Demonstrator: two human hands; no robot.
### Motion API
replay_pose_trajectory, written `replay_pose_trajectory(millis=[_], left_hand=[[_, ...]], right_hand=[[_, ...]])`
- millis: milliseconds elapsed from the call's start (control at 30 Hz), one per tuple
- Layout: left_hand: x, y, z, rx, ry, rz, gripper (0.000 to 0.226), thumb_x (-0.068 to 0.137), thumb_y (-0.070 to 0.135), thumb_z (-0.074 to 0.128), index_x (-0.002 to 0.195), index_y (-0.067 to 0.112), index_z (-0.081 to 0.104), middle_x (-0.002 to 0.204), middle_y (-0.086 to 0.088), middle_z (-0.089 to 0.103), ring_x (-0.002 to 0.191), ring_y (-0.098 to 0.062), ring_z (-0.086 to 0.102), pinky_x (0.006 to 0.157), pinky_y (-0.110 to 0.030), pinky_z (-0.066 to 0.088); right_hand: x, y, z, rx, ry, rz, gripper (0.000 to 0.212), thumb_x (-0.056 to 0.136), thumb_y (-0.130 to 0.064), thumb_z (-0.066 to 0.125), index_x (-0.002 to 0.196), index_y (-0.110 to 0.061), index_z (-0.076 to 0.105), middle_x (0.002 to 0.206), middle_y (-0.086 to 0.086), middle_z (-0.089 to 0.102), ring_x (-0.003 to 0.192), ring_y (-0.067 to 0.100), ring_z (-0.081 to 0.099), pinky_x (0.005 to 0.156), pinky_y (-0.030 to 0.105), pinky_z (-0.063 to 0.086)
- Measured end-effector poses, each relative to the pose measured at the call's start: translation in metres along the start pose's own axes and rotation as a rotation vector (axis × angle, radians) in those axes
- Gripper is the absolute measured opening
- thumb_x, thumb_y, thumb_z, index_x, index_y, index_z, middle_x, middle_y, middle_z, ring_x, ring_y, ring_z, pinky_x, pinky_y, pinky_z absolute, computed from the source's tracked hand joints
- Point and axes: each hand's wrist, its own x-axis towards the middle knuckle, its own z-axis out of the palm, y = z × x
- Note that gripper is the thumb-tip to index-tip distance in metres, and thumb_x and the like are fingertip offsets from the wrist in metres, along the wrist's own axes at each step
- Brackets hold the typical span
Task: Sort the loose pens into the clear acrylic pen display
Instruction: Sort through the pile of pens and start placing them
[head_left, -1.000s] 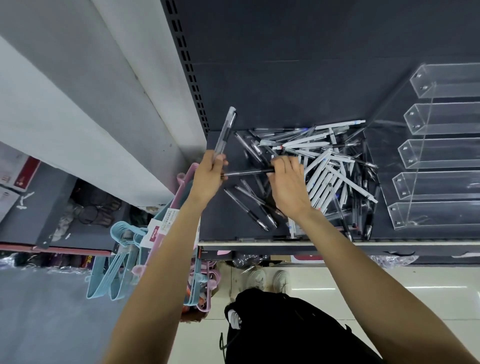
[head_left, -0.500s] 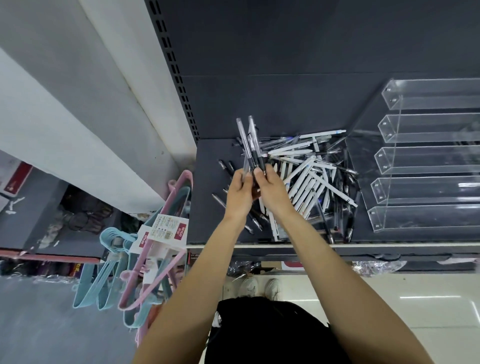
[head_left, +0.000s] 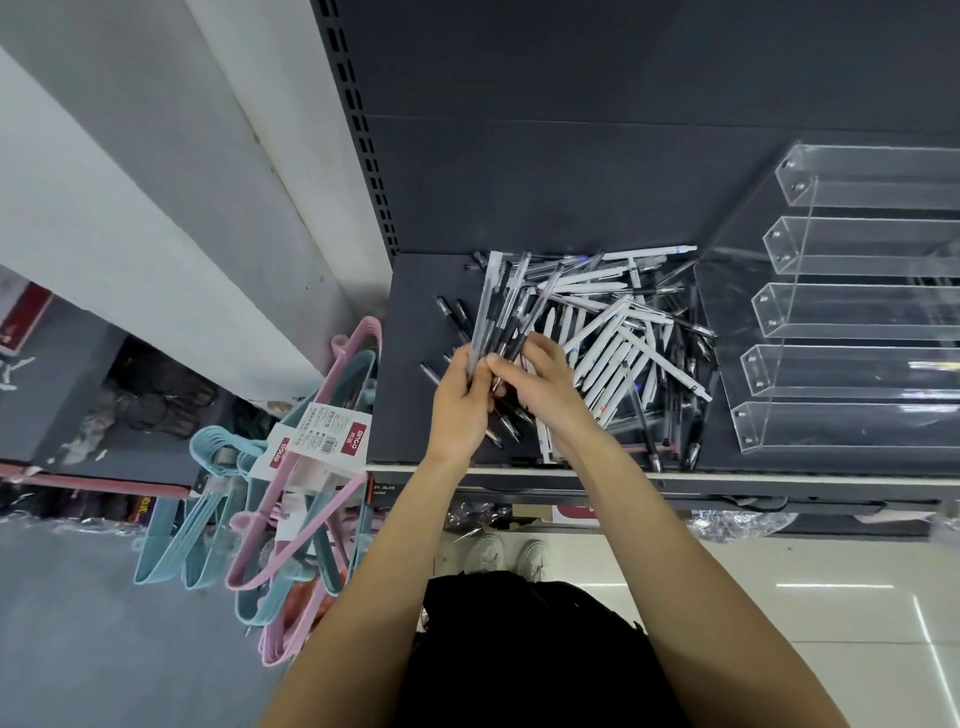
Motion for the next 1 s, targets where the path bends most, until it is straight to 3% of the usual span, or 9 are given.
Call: replay_pose_trajectory(millis=[100,267,400,533,600,633,700,833,1000], left_hand=[[-0.001,0.0,-0.003,-0.019,-0.02,0.003,0.02,0.103,0.016,0.037,0.112,0.014,0.055,0.071,0.0,0.052,0.06,-0.005,0.045,0.056,-0.019,0.04],[-0.006,0.011,-0.008,0.003,-0.066,0.066,0.022,0.103,0.016,0.038,0.116,0.016,0.055,0.073,0.004,0.05,0.06,0.001,0.046,0.058,-0.016,0.04],[-0.014,0.015,-0.019,0.072,-0.266,0.068,0.023,0.102,0.014,0.039,0.117,0.01,0.055,0.079,-0.002,0.056,0.059,0.001,0.051,0.059,-0.017,0.04],[-0.018,0.022,-0.03,-0.142,-0.548,-0.224,0.024,0.098,0.012,0.045,0.119,0.011,0.058,0.099,0.001,0.073,0.084,-0.016,0.068,0.073,-0.027,0.053],[-0.014,0.032,-0.032,-0.216,-0.7,-0.345,0.029,0.092,0.02,0.052,0.118,0.013,0.06,0.106,-0.005,0.072,0.097,-0.024,0.067,0.088,-0.039,0.053],[-0.012,0.036,-0.03,-0.219,-0.733,-0.377,0.028,0.09,0.024,0.052,0.115,0.015,0.06,0.103,-0.002,0.073,0.098,-0.022,0.067,0.09,-0.038,0.052],[-0.009,0.045,-0.021,-0.206,-0.74,-0.391,0.023,0.095,0.024,0.047,0.114,0.017,0.058,0.1,0.003,0.074,0.097,-0.015,0.068,0.086,-0.03,0.054],[-0.007,0.052,-0.002,-0.127,-0.661,-0.297,0.022,0.1,0.015,0.043,0.11,0.006,0.06,0.093,-0.004,0.072,0.08,-0.012,0.07,0.065,-0.019,0.054],[-0.012,0.051,0.015,-0.173,-0.553,-0.33,0.019,0.099,0.015,0.045,0.101,0.008,0.062,0.075,0.003,0.072,0.068,-0.008,0.065,0.056,-0.017,0.051]], right_hand=[[0.0,-0.004,-0.011,-0.144,-0.046,-0.054,0.037,0.088,-0.047,0.058,0.109,-0.017,0.062,0.135,-0.004,0.03,0.132,0.017,0.022,0.105,0.028,0.018],[-0.004,-0.02,-0.023,0.093,-0.091,-0.033,0.034,0.084,-0.056,0.057,0.108,-0.033,0.059,0.1,-0.013,0.056,0.09,0.004,0.052,0.076,0.02,0.039],[0.001,-0.032,-0.045,0.299,-0.179,-0.034,0.035,0.086,-0.047,0.06,0.108,-0.021,0.066,0.065,-0.006,0.05,0.049,0.009,0.029,0.047,0.016,0.024],[0.002,-0.038,-0.055,0.157,-0.277,0.002,0.028,0.081,-0.043,0.068,0.097,-0.02,0.07,0.101,0.003,0.069,0.057,0.009,0.045,0.051,0.017,0.029],[0.004,-0.037,-0.059,0.041,-0.321,0.024,0.042,0.074,-0.051,0.071,0.101,-0.019,0.068,0.112,-0.006,0.068,0.094,0.031,0.062,0.073,0.034,0.051],[0.003,-0.038,-0.06,-0.022,-0.365,0.008,0.041,0.072,-0.053,0.07,0.097,-0.021,0.07,0.112,-0.005,0.069,0.109,0.047,0.052,0.089,0.051,0.049],[0.003,-0.04,-0.062,-0.086,-0.425,-0.04,0.041,0.073,-0.053,0.069,0.092,-0.018,0.073,0.109,0.016,0.067,0.104,0.058,0.046,0.09,0.054,0.043],[0.002,-0.044,-0.072,-0.006,-0.324,-0.1,0.048,0.078,-0.044,0.071,0.105,-0.005,0.066,0.088,0.016,0.055,0.05,0.014,0.033,0.045,0.019,0.027],[0.004,-0.043,-0.095,0.047,-0.281,-0.133,0.045,0.089,-0.04,0.059,0.109,0.0,0.062,0.057,0.003,0.037,0.04,0.004,0.032,0.037,0.015,0.024]])
